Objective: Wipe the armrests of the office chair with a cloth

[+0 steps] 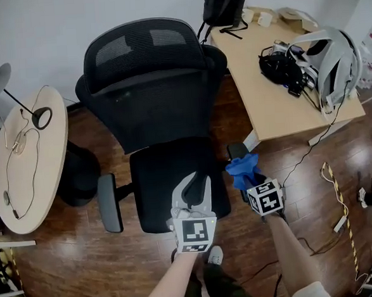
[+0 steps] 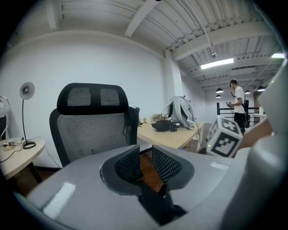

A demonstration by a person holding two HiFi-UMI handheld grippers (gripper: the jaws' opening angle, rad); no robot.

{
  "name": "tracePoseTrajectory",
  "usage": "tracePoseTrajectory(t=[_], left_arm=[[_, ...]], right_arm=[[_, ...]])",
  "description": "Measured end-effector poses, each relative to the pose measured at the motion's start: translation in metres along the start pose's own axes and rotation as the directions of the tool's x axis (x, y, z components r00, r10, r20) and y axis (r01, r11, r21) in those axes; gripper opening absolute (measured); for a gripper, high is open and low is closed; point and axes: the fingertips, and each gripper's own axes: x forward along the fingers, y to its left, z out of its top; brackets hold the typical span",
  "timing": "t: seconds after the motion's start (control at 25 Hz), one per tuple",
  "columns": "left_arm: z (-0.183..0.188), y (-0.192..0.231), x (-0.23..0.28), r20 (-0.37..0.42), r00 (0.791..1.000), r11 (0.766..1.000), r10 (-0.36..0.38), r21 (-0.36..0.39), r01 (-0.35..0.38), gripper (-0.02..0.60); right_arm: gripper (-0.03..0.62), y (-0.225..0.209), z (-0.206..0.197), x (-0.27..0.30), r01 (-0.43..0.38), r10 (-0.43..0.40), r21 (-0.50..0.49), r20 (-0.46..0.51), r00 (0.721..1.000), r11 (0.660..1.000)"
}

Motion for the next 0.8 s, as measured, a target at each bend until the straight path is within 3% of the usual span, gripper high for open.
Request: tracePoseTrajectory(t=[0.16,0.28,0.4,0.48,0.56,0.64,0.76,0.8], left_arm=[[-0.007,-0.003,-0.009,-0.002,1.0,1.0,-0.002,-0.02,0.002,0.094],[-0.013,-0.003,-0.014,-0.006,1.0,1.0,-0.004,-0.028,0.004,0.094],[-0.01,0.015,-0.028,0.01,1.0,0.999,0.021,-0.038,-0.02,0.097],[-0.006,0.038,-0.045,0.023,0.998,0.997,0.058,-0.051,-0.057,0.097],[-0.006,0.068,-0.071,-0.003,0.993,0.988,0.121,-0.095,-0.121,0.094],[-0.011,0.106,-0.105,-0.044,0.98,0.972,0.193,-0.127,-0.197,0.092],[-0.026,0.166,-0.171,-0.104,0.951,0.941,0.291,-0.15,-0.304,0.084],[-0.032,0.185,-0.196,-0.127,0.936,0.926,0.328,-0.155,-0.346,0.056]], right_arm=[[0.075,0.033,-0.044,-0.047,0.033,-0.034,0.029,0.059,0.998,0.999],[0.074,0.048,-0.017,-0.075,0.027,-0.037,0.05,0.212,0.977,0.998],[0.074,0.069,0.06,-0.102,-0.013,0.011,0.0,0.485,0.874,1.0],[0.074,0.092,0.105,-0.12,-0.016,0.038,-0.044,0.584,0.811,0.999],[0.074,0.116,0.133,-0.125,-0.029,0.07,-0.075,0.639,0.766,0.997],[0.074,0.145,0.145,-0.115,-0.05,0.101,-0.097,0.652,0.752,0.994],[0.075,0.209,0.149,-0.093,-0.091,0.147,-0.12,0.637,0.757,0.989],[0.075,0.236,0.151,-0.084,-0.111,0.173,-0.136,0.629,0.758,0.984]])
